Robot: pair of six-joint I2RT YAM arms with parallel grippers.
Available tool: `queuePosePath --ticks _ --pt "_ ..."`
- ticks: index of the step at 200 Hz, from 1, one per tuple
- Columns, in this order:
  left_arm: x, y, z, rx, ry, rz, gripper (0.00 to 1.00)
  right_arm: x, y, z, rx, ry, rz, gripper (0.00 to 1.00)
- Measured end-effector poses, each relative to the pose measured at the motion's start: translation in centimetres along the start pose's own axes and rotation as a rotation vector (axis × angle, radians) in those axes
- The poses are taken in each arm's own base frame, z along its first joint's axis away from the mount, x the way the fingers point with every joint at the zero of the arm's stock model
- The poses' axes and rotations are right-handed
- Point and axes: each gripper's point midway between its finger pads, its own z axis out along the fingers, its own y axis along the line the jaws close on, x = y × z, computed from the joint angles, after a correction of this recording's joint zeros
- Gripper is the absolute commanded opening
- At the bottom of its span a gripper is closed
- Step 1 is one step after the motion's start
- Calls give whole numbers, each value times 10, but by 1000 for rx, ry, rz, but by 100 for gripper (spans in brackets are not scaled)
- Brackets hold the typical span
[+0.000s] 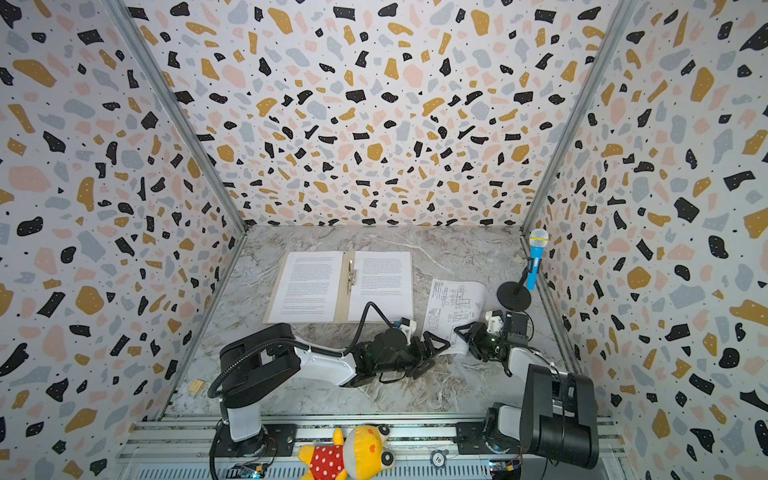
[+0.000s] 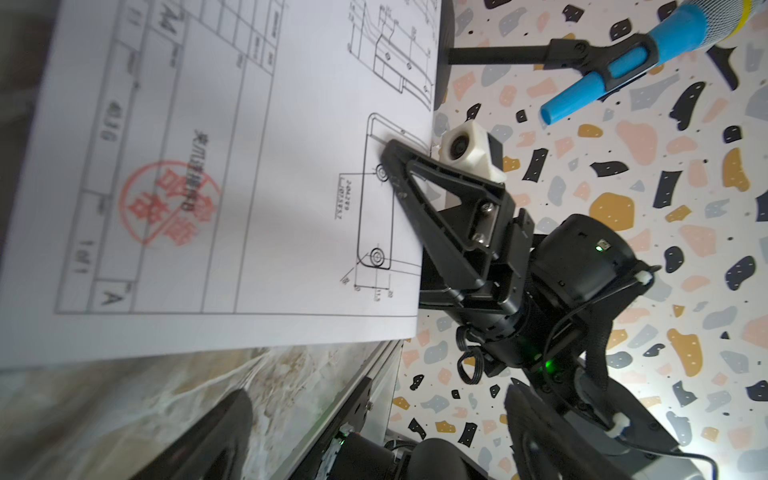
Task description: Put the files into the folder
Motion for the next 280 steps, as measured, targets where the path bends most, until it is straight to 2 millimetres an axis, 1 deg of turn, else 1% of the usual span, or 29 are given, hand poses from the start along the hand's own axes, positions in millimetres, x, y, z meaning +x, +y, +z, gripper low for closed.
queuePosePath --ticks 12,39,59,85,96,122,191,223,280 --pt "-2 -1 3 21 -8 -17 92 -2 1 -1 2 -10 1 52" --pt "-4 9 10 31 -20 -63 90 -5 5 -4 -5 -36 -1 52" --pt "-1 13 13 27 -20 -84 90 -6 6 -4 -9 -42 -2 52" --pt "3 4 13 68 -24 -107 88 -5 7 -3 -10 -38 -1 52" --pt "2 0 13 89 -32 -120 87 -4 7 -3 -10 -35 -3 52" --pt "-2 -2 13 109 -51 -139 84 -3 7 -2 -9 -30 -14 52" --pt "-12 18 19 110 -101 -194 78 2 5 -1 5 -11 -35 53" --pt "-16 17 18 132 -124 -218 75 4 5 -1 7 -6 -47 53" --pt "-23 21 16 133 -165 -242 65 1 9 -3 6 -27 -72 53"
